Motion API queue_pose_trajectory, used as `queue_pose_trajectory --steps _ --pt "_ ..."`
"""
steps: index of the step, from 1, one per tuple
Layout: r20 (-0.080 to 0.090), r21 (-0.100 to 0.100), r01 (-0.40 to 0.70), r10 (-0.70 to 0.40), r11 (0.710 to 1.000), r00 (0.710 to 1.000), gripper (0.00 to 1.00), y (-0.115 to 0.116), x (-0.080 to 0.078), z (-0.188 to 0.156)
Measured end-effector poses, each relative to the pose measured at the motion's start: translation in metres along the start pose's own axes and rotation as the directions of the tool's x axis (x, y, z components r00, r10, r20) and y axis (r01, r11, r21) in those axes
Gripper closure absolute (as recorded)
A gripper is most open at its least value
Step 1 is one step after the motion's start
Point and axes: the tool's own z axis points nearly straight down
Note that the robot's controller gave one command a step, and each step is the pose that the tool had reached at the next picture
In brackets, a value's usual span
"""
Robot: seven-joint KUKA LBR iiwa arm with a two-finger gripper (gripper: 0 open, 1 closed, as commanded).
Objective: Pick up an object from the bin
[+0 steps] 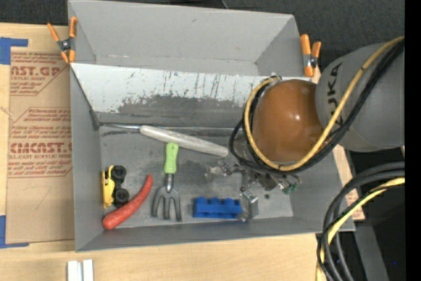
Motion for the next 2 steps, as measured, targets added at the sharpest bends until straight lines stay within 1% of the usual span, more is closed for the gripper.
queue_pose_trajectory --steps 1,2 --pt "0.003 -0.001 0.241 -0.241 0.970 0.970 1.00 0.0312 -0.0364 0.0304" --pt "0.003 -0.001 0.241 -0.241 0.970 0.970 1.00 0.0311 -0.0363 0.0304"
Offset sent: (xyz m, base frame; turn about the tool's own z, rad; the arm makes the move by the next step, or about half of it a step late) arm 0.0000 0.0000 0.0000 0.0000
